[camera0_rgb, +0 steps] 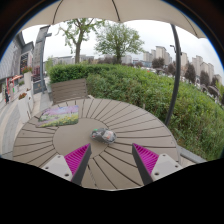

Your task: Arrange mouse

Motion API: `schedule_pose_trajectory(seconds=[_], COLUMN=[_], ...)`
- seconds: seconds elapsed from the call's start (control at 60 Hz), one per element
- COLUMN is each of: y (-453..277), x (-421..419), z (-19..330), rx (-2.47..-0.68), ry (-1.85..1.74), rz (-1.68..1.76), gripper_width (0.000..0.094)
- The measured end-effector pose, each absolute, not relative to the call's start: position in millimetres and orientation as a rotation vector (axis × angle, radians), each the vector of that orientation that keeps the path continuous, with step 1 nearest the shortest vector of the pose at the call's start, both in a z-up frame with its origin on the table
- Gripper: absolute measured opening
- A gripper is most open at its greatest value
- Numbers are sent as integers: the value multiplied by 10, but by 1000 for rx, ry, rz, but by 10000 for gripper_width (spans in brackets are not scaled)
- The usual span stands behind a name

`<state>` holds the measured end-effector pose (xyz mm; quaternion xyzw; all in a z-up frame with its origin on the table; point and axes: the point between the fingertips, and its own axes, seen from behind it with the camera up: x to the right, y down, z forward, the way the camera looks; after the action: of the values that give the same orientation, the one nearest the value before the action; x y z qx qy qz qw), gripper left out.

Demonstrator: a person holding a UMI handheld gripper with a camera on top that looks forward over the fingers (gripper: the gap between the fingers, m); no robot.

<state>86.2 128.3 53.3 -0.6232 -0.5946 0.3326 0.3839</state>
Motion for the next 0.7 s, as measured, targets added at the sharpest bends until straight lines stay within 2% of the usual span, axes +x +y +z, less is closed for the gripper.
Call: schedule_pose_trajectory(seconds=[0.25,0.7], y=[1283,1431], x=[396,-436], z=[68,-25], rx=[-1583,-1657], ry=[-1544,-1508], rz=[832,808], gripper_width=[847,855])
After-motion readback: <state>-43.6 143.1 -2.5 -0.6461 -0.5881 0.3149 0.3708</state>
